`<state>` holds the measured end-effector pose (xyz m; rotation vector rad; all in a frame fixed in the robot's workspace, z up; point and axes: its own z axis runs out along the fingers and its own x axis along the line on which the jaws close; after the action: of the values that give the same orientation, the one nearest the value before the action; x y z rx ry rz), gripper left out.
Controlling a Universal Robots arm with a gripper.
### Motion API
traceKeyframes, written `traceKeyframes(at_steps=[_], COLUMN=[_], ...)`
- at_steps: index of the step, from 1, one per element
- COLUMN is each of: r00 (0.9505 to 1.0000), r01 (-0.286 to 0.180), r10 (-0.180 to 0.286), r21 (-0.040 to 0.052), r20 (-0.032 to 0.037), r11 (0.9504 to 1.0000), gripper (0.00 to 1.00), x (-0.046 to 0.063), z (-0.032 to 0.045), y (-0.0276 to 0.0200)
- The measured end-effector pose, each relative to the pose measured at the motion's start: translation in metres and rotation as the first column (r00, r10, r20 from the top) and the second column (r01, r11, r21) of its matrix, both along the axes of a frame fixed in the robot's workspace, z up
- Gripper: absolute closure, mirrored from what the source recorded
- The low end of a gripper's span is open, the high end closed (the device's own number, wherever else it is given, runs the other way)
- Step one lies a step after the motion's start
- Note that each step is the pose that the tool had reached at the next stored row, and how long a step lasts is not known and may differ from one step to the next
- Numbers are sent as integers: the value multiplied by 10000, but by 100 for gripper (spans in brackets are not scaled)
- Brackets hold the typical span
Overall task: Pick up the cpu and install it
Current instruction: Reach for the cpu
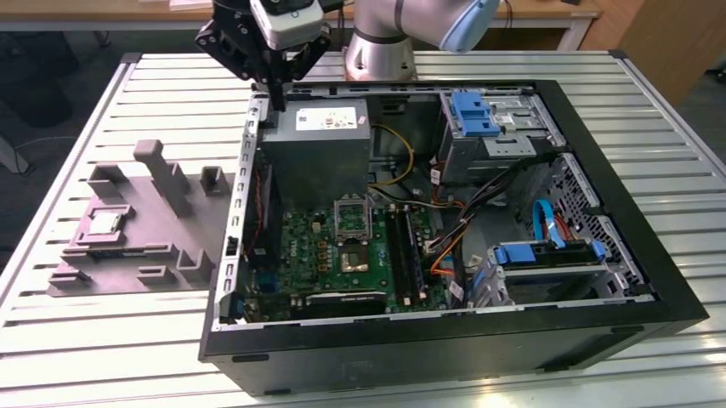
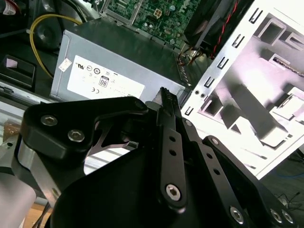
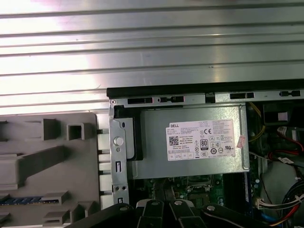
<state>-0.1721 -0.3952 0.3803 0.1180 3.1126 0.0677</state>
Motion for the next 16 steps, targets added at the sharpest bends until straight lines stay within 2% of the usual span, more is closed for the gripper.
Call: traceKeyframes(at_steps=[16], r00=[10000], r01=[0], r10=[0], r21=[0], r20=[0], r11=[10000], gripper=[89], x=[-61], z=[-5], y=[0])
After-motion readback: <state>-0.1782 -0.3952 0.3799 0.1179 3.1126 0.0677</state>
